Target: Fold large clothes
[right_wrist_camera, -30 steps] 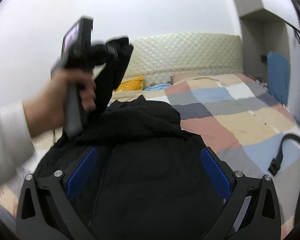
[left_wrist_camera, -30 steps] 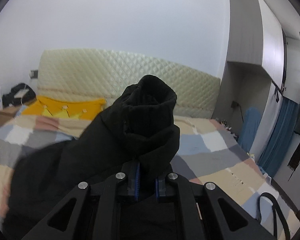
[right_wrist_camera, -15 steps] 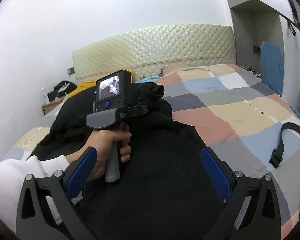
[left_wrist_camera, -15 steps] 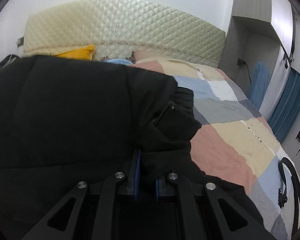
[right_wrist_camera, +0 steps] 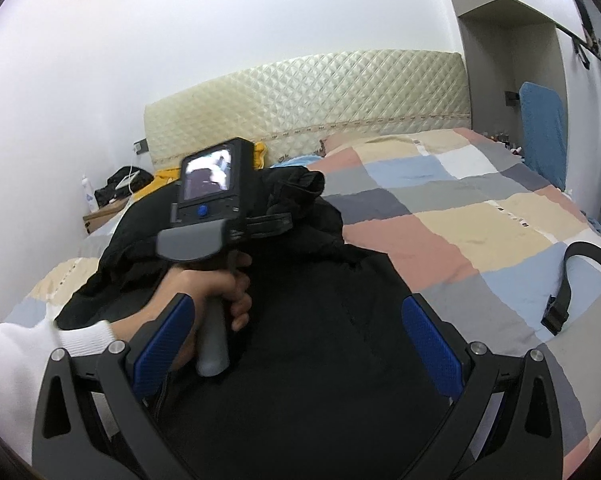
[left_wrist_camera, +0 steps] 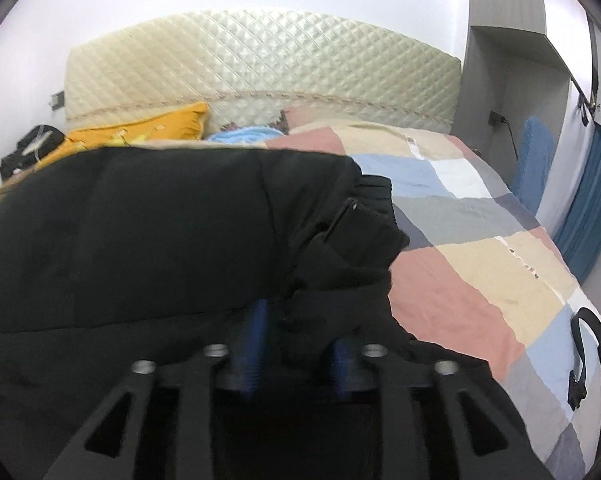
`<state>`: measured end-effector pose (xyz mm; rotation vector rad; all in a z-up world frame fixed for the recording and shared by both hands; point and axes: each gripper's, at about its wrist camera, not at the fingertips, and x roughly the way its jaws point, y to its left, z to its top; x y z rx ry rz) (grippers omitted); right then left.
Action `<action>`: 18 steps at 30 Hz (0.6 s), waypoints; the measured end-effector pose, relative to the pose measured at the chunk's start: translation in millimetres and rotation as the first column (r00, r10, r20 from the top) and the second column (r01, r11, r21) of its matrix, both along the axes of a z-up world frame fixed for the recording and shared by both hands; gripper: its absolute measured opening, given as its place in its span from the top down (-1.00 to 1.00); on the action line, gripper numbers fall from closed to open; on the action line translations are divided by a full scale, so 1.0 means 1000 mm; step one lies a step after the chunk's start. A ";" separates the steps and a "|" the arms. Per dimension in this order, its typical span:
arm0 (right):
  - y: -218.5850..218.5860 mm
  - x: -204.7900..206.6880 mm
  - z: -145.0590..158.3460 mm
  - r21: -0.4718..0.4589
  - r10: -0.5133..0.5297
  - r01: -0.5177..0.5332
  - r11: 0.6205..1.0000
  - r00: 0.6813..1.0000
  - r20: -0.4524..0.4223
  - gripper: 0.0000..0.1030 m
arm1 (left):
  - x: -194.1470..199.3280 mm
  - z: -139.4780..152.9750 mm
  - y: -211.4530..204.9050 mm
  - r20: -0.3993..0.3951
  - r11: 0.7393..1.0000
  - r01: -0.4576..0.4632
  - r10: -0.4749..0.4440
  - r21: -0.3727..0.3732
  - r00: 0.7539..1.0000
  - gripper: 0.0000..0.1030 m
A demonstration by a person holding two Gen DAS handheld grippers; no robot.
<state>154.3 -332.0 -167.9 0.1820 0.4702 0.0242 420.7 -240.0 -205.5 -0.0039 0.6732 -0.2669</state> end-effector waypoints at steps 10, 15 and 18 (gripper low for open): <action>-0.014 -0.016 0.012 0.025 -0.054 0.053 0.998 0.998 0.045 -1.00 | -0.075 0.077 0.036 0.119 1.000 0.006 -0.009 0.027 0.993 -0.48; -0.024 -0.028 0.021 0.056 -0.052 0.046 0.997 0.994 0.095 -1.00 | -0.124 0.122 0.065 0.129 1.000 -0.018 0.021 -0.023 0.991 -0.48; -0.022 -0.033 0.028 0.059 -0.041 0.034 0.998 0.992 0.120 -1.00 | -0.149 0.148 0.074 0.146 1.000 -0.004 0.006 -0.016 0.989 -0.48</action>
